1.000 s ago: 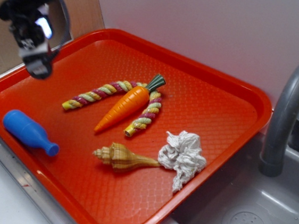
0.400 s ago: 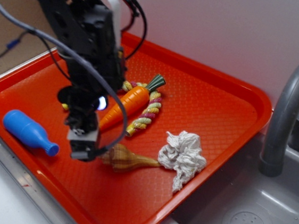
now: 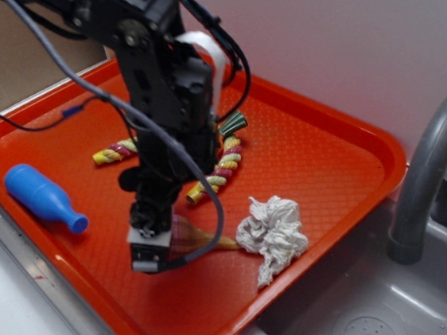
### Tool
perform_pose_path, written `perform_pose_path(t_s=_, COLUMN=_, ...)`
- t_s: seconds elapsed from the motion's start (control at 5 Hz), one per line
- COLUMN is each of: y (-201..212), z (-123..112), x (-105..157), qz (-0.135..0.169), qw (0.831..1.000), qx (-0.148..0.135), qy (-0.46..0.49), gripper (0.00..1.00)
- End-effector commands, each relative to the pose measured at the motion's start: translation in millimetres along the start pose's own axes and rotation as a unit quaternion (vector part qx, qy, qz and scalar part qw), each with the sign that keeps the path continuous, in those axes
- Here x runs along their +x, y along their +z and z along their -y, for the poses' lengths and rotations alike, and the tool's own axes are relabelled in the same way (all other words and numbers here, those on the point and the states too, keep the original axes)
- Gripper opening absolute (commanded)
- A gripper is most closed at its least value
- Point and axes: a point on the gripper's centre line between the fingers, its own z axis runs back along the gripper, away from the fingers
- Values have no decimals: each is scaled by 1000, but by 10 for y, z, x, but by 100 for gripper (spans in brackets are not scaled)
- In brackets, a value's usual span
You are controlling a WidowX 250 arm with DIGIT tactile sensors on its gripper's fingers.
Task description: Grab the shell.
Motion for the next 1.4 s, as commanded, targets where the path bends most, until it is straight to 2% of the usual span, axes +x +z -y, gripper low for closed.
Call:
perform_pose_path(t_s=0.0, y=-150, z=130, x=39, qz=-13, qw=999, qx=-15, qy=-28, gripper=100)
perform_pose_path(t_s=0.2, y=-144, z=154, x=49, qz=-16, qw=1000, qx=-2, qy=-26, gripper=13)
perform_pose_path(t_s=0.4, y=-96, z=137, x=38, qz=-5, qw=1000, qx=0, qy=-6, gripper=0)
perform_pose_path(t_s=0.6, y=28, z=40, x=-15, qz=3, qw=1000, qx=-7, qy=25, gripper=0)
perform_pose_path(t_s=0.8, y=348, z=-242, x=-231, qz=41, qw=989, qx=-52, qy=129, gripper=0)
perform_pose_path(t_s=1.0, y=610, z=-436, x=-462, qz=63, qw=975, qx=-72, qy=201, gripper=0)
perform_pose_path(t_s=1.2, y=869, z=-693, x=-747, qz=61, qw=956, qx=-74, qy=278, gripper=0)
